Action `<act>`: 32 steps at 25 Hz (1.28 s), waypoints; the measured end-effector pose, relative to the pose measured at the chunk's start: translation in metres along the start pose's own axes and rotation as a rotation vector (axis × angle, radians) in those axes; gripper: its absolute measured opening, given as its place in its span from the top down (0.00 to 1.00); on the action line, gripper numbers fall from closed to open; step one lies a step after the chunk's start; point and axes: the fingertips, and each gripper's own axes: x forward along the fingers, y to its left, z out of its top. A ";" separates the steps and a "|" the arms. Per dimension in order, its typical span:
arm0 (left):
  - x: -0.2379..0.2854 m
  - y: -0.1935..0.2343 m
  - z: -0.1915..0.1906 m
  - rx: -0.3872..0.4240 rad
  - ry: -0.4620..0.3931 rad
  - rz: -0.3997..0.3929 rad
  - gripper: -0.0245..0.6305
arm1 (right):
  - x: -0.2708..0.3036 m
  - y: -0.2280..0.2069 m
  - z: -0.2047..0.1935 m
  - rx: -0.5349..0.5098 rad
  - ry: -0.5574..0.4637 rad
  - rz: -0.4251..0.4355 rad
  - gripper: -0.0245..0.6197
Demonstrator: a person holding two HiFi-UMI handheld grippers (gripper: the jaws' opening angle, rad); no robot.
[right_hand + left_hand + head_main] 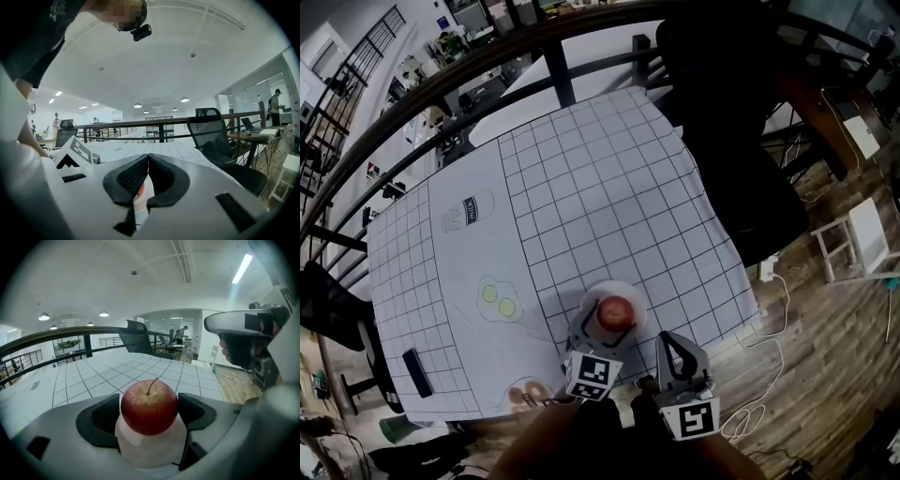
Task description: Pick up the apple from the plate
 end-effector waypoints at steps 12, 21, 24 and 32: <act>0.007 0.000 -0.002 0.022 0.017 0.015 0.38 | -0.005 -0.007 -0.002 0.012 -0.007 -0.012 0.93; 0.000 0.003 0.017 0.038 -0.029 0.029 0.38 | -0.009 -0.008 0.004 0.000 -0.016 -0.019 0.93; -0.008 0.005 0.028 0.038 -0.036 0.025 0.38 | -0.007 -0.007 0.008 -0.011 -0.026 -0.015 0.93; -0.039 0.000 0.070 0.038 -0.112 0.006 0.38 | -0.008 -0.006 0.027 -0.056 -0.048 0.000 0.93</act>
